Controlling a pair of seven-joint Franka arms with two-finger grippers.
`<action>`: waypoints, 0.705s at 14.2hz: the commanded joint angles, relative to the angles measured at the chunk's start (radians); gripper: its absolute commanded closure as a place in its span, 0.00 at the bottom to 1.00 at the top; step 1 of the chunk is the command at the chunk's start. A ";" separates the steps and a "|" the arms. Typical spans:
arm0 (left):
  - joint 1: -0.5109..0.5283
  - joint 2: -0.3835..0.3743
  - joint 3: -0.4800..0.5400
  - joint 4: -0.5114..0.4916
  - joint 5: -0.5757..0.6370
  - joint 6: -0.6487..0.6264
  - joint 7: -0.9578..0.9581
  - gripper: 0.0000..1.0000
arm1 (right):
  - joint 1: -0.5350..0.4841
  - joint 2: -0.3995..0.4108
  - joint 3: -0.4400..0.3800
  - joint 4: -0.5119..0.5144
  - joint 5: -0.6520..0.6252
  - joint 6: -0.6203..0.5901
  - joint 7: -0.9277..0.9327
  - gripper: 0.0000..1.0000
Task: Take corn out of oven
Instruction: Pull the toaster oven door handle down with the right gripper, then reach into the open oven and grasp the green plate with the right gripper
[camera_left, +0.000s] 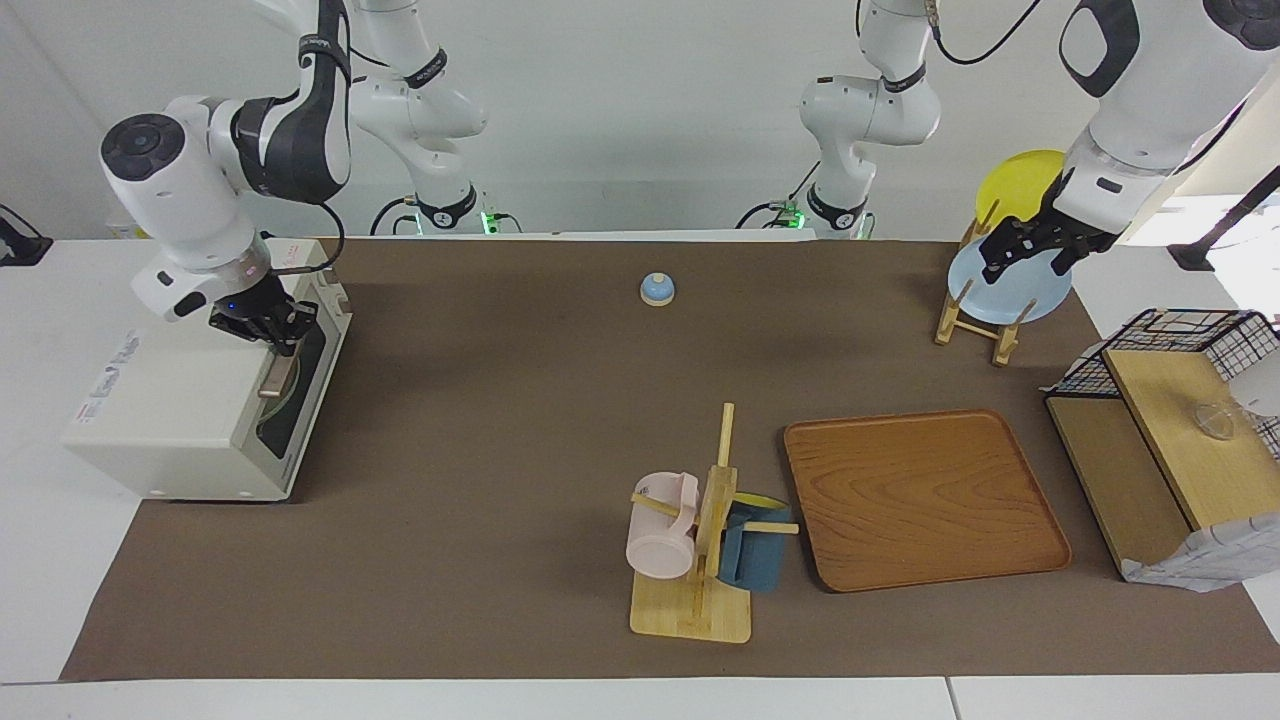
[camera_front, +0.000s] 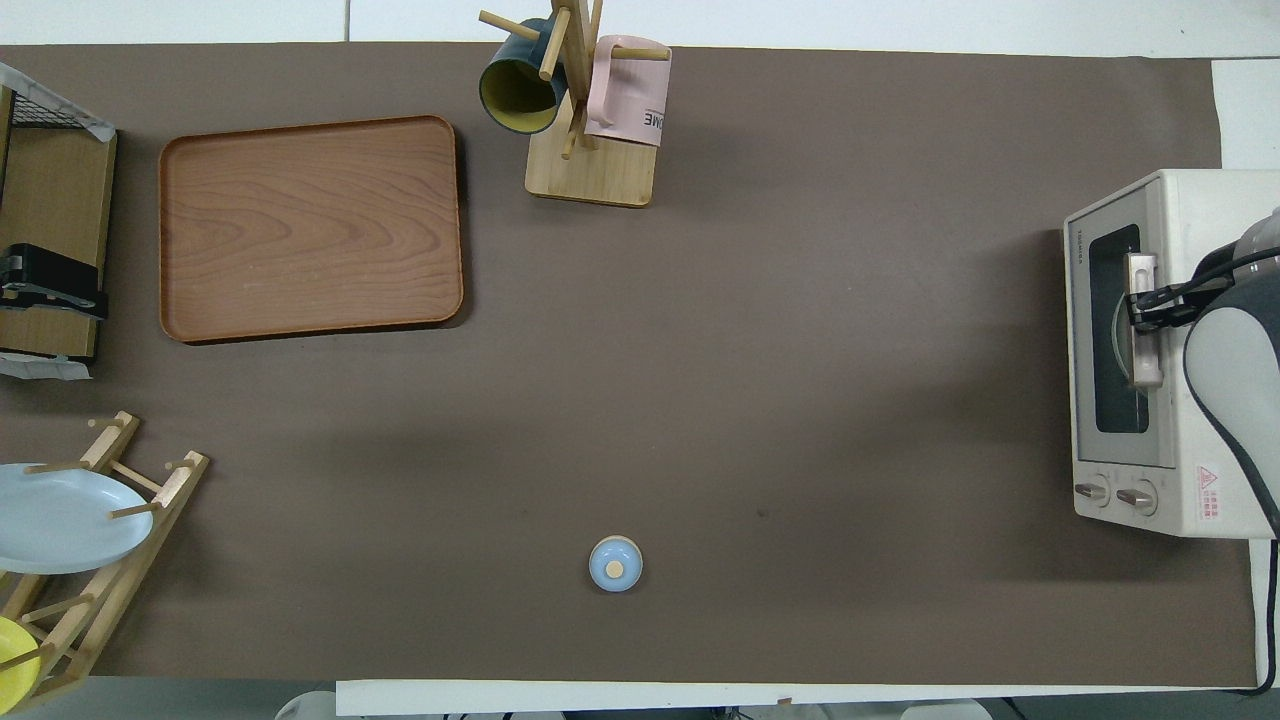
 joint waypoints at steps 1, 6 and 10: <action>0.000 0.003 0.002 0.017 -0.007 -0.018 0.005 0.00 | 0.006 0.043 0.010 -0.022 -0.011 0.054 0.030 1.00; 0.000 0.003 0.002 0.017 -0.007 -0.018 0.005 0.00 | 0.163 0.147 0.011 -0.022 -0.001 0.175 0.254 1.00; 0.000 0.003 0.002 0.017 -0.007 -0.018 0.005 0.00 | 0.168 0.235 0.013 -0.030 0.012 0.278 0.266 1.00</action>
